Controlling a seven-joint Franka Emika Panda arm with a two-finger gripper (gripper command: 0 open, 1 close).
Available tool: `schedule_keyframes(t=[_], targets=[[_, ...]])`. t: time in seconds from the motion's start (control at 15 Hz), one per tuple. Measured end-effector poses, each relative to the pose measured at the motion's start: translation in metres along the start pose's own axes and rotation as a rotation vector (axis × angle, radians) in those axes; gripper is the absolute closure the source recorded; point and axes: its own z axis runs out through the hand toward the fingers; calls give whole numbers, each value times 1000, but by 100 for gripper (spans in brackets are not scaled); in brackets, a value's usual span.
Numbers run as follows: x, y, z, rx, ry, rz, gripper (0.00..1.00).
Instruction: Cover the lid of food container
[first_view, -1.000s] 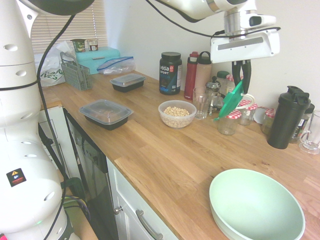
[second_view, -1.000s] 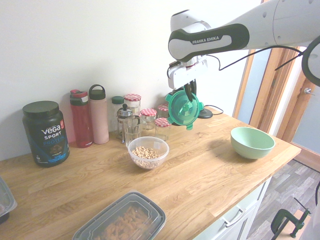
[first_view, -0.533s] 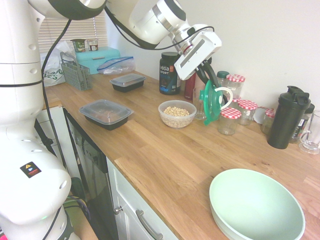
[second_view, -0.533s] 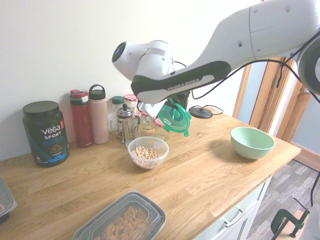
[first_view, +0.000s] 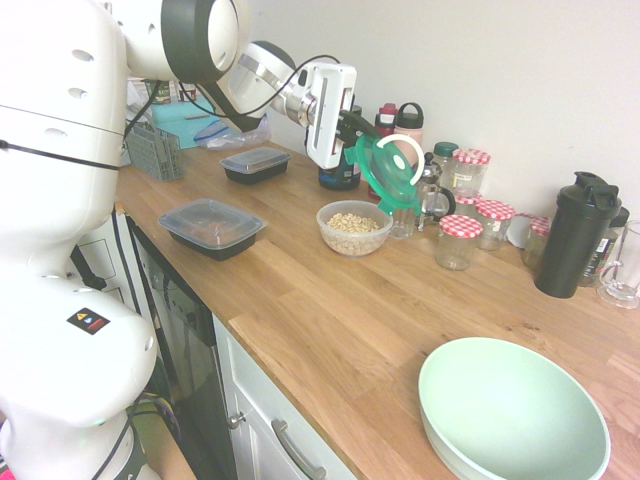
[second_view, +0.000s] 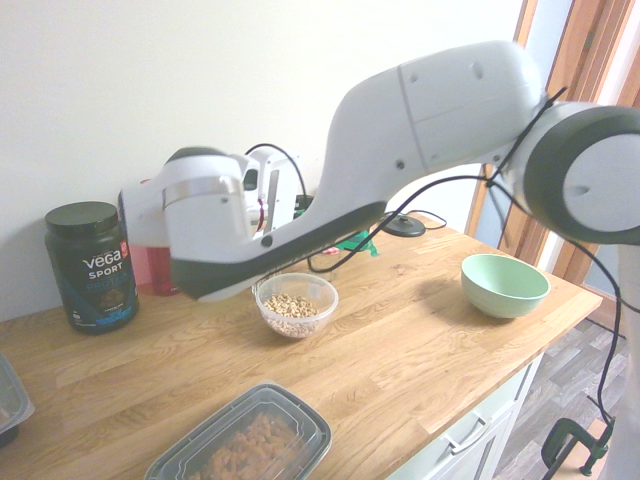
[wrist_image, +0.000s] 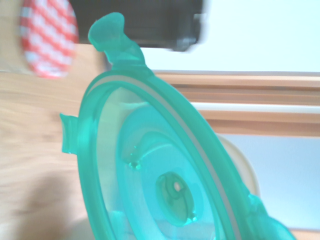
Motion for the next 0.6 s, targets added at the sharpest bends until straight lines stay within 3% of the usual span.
schedule_keyframes(t=[0.13,0.4,0.6], targets=[[-9,-15,-12,-79,55,33,100],[-16,-34,-30,-47,-22,61,100],[-20,-39,-34,-36,-23,78,100]])
